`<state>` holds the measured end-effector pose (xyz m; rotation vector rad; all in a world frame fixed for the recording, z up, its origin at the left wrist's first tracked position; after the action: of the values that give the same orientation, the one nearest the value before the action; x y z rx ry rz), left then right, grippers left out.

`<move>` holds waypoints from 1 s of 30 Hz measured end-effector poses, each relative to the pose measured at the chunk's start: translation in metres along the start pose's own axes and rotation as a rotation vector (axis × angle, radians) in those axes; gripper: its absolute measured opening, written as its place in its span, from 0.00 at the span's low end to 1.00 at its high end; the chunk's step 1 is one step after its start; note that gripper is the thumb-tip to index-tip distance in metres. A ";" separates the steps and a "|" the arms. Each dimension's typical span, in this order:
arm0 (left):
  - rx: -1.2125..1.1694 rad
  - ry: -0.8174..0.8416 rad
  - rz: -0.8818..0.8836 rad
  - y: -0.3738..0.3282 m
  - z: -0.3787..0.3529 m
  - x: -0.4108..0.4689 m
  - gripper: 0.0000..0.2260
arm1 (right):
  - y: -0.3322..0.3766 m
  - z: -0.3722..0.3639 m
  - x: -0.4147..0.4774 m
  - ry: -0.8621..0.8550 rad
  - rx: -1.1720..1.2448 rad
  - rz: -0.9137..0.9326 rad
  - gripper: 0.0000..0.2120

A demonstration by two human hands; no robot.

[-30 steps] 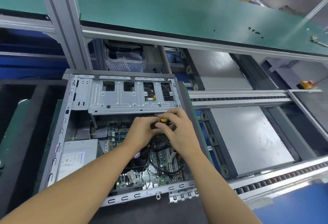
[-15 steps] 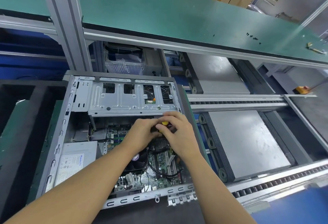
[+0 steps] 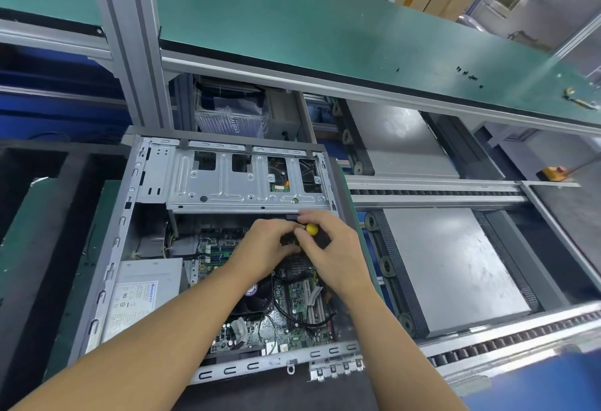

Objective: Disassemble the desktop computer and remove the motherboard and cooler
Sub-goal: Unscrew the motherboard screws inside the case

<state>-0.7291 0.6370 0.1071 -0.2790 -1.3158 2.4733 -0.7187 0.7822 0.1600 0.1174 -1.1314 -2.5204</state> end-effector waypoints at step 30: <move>-0.002 0.002 0.032 0.002 0.008 0.005 0.19 | -0.005 0.000 0.000 0.036 0.031 -0.014 0.16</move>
<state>-0.7362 0.6315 0.1103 -0.3043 -1.3229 2.4975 -0.7201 0.7856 0.1561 0.1790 -1.1601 -2.5034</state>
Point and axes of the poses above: each hand's wrist, its own x-axis towards the middle knuckle, its own z-axis out of the back of the hand, y = z × x, the point moved 3 cm from there along x, towards the middle knuckle, and after that the axes turned 12 degrees about y, right-handed, at the moved point
